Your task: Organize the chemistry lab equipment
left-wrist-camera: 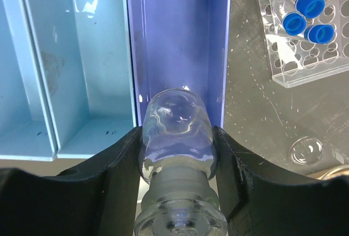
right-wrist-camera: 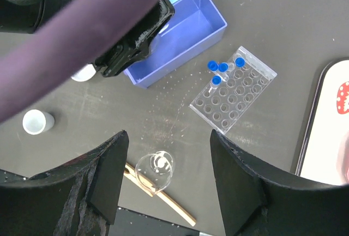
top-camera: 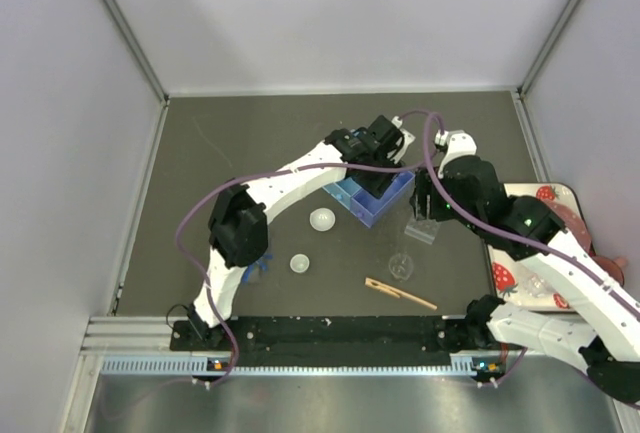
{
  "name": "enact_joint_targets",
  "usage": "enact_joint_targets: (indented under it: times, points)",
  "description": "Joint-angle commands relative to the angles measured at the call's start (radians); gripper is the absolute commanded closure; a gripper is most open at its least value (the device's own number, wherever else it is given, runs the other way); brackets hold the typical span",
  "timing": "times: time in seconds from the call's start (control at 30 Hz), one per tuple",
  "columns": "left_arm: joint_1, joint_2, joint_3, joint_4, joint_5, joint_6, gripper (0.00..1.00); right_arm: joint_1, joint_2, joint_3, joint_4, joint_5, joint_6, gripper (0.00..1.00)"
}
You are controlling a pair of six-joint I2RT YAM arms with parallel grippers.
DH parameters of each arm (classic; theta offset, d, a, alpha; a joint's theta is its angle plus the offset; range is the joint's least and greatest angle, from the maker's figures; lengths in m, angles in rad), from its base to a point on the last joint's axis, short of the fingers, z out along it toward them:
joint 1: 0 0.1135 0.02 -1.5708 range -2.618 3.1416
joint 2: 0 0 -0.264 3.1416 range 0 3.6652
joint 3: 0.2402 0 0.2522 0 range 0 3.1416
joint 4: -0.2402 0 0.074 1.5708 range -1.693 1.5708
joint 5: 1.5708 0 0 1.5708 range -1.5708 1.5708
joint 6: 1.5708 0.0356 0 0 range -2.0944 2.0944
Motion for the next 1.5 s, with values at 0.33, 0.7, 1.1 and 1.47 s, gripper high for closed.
enact_joint_targets:
  times: [0.33,0.7,1.1,1.47]
  points:
    - [-0.014,0.083,0.021,0.081,0.033,-0.014,1.0,0.014,-0.07,-0.004,0.026,0.028,0.011,0.38]
    - [-0.014,0.119,0.024,0.092,0.019,-0.017,1.0,0.014,-0.078,-0.026,0.026,0.033,0.01,0.37]
    - [-0.014,0.171,0.095,0.069,0.034,-0.029,1.0,0.014,-0.075,-0.032,0.028,0.03,0.013,0.37]
    - [-0.014,0.215,0.036,0.078,0.033,-0.039,1.0,0.014,-0.07,-0.045,0.035,0.025,0.016,0.37]
